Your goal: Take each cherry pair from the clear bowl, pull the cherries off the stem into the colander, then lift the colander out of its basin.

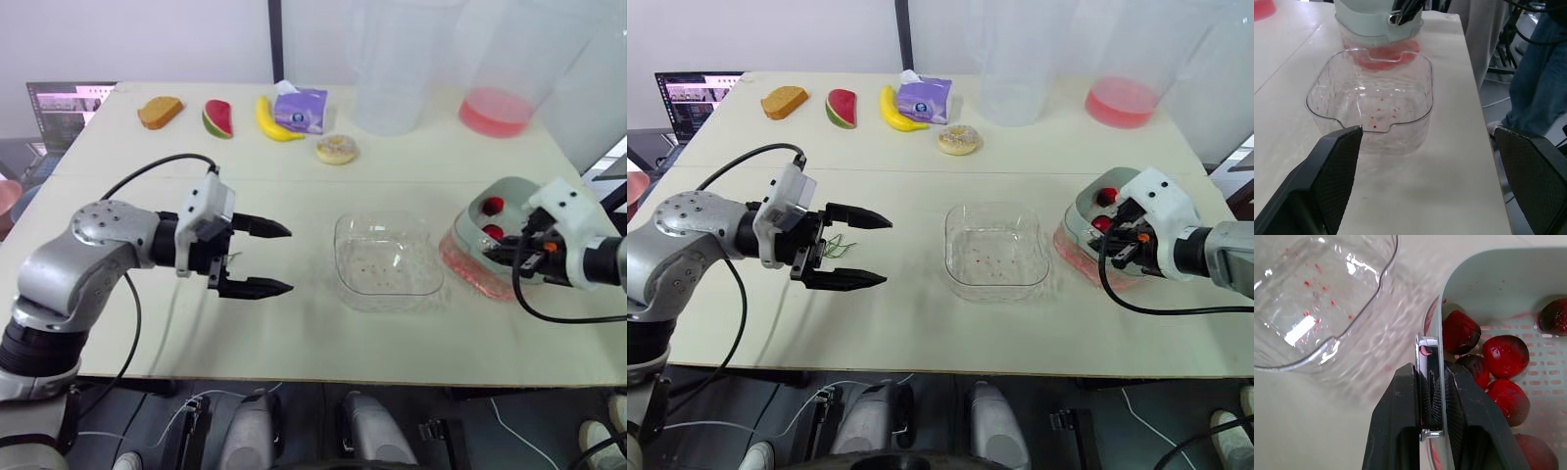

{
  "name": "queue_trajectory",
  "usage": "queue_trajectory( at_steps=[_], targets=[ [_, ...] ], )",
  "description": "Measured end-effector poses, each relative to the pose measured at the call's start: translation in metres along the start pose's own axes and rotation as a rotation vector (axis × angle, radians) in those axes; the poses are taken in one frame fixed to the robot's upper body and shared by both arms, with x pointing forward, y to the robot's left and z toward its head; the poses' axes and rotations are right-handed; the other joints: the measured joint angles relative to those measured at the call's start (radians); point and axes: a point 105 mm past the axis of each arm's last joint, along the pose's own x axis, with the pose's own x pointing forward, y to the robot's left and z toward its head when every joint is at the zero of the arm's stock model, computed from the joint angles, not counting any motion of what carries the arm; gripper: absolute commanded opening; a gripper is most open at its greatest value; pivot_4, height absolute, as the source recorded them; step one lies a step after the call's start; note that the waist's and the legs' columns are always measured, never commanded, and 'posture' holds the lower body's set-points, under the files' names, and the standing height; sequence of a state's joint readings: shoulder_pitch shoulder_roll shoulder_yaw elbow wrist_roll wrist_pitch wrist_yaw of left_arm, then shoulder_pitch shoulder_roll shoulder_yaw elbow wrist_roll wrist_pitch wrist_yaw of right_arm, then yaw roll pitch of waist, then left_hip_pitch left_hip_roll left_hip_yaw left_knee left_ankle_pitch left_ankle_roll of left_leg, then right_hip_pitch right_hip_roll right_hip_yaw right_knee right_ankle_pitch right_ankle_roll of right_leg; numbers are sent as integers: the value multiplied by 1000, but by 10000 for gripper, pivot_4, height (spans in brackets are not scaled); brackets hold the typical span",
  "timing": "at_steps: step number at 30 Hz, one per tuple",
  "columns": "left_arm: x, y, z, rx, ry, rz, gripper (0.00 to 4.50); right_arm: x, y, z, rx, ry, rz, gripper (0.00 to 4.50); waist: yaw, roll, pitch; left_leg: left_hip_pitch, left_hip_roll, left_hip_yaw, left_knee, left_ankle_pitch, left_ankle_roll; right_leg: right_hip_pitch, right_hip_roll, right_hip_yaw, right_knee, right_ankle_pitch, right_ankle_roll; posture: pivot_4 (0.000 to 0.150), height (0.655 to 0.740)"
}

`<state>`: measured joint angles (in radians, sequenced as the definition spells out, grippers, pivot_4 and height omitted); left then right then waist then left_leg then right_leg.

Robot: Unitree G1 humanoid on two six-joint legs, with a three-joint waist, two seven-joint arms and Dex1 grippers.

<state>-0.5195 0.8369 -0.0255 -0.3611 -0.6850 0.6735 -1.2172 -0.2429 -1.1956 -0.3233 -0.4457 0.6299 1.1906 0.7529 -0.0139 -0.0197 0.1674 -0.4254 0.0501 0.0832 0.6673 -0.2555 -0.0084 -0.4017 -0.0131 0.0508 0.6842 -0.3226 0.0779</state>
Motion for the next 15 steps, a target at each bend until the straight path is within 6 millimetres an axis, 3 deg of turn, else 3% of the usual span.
queue_trajectory(
  at_steps=[9, 15],
  targets=[
    [2, 7, -1, -18, -12, 43, 45000, -4, -12, 42, -70, -114, -36, 1837, -5, 0, 0, 0, 0, 0, 0, 0, 0, -1, 0, 1, 0, 0, 0, 1500, 7400],
    [2, 27, -4, -40, -15, 200, 45000, 13, -14, 63, -128, -136, 8, 1837, -2, 0, 0, -1, 0, 1, 0, 0, 0, -2, -1, 1, 0, 0, 0, 1500, 7400]
  ],
)
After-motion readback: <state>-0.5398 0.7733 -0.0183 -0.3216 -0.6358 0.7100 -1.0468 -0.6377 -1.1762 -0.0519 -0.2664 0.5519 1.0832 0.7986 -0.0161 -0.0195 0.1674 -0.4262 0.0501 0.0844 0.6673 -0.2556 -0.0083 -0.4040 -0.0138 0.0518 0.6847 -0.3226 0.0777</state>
